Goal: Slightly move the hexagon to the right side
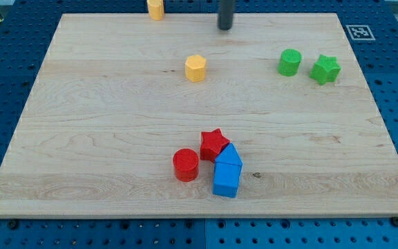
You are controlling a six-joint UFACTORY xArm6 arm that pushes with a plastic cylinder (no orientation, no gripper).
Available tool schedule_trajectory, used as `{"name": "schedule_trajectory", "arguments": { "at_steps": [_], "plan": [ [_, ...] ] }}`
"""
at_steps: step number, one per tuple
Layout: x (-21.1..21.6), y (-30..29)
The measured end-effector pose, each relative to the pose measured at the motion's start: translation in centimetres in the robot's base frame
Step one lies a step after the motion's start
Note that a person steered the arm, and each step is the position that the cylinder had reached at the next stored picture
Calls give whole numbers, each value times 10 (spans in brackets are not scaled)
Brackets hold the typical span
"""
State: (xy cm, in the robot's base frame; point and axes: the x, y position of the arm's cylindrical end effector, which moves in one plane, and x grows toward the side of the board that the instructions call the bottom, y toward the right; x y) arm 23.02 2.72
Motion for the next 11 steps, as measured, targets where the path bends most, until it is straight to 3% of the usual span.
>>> {"name": "schedule_trajectory", "arguments": {
  "at_steps": [2, 4, 5, 11],
  "plan": [
    [0, -43],
    [0, -143],
    [-37, -169],
    [-39, -137]
  ]
}}
